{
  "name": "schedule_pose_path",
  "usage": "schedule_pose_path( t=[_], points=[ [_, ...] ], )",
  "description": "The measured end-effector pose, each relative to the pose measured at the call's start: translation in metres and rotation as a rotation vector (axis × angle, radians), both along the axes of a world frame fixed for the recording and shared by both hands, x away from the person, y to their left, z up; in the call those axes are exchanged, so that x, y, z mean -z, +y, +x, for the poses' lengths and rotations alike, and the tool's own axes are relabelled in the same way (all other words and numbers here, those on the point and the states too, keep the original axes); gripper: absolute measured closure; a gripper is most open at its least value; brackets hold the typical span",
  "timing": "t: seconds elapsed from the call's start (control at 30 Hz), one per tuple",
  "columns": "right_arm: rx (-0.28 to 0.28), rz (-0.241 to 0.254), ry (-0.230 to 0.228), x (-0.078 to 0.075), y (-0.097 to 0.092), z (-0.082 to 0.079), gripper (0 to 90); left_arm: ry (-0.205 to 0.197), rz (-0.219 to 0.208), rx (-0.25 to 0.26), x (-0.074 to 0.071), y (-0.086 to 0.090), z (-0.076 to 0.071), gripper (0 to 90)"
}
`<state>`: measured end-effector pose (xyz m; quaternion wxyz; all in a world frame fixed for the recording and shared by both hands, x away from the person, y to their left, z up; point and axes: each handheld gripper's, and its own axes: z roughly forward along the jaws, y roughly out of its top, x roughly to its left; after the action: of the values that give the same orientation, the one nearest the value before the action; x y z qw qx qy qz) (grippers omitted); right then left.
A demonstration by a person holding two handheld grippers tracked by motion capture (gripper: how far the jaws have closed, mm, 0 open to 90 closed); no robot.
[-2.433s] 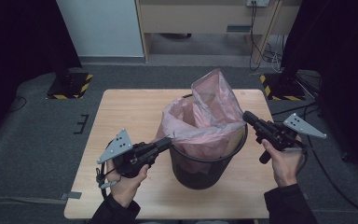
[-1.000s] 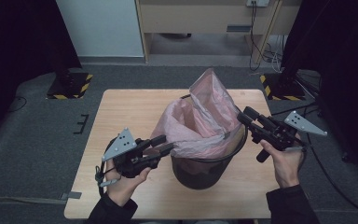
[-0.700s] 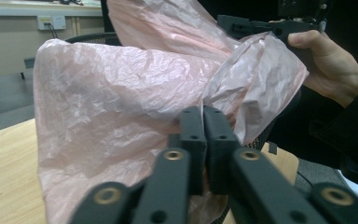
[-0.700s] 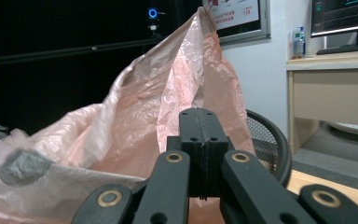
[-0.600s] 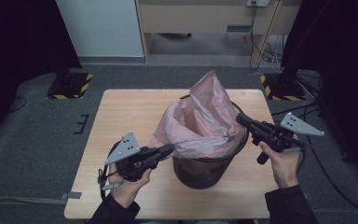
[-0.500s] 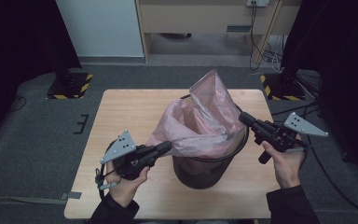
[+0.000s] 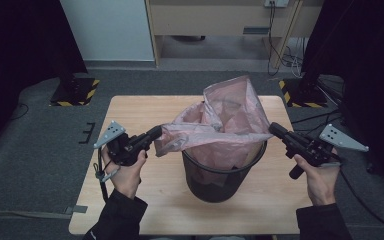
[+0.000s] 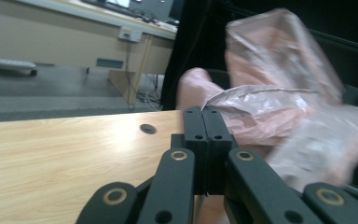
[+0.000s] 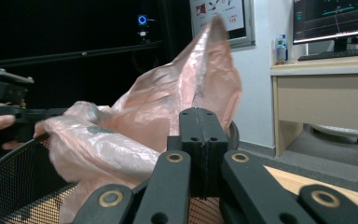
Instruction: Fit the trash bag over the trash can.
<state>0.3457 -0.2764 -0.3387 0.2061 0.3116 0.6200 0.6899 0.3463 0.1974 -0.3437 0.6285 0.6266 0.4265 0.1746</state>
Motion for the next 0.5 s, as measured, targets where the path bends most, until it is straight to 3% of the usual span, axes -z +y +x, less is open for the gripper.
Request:
schedule_pose_path(
  t=[0.13,0.2,0.3,0.5],
  points=[
    [0.018,0.004,0.018,0.003,-0.005,0.0,90.0,0.025,0.014,-0.041,0.006,0.01,0.012,90.0],
    [0.033,-0.011,0.029,0.005,-0.008,0.001,90.0,0.034,0.0,-0.045,0.01,0.012,0.014,90.0],
    [0.065,-0.063,0.057,0.01,-0.01,0.002,90.0,0.052,0.018,-0.042,0.018,0.01,0.016,90.0],
    [0.082,-0.117,0.105,0.027,-0.004,0.01,90.0,0.111,0.057,-0.006,0.038,-0.003,0.019,90.0]
  ],
)
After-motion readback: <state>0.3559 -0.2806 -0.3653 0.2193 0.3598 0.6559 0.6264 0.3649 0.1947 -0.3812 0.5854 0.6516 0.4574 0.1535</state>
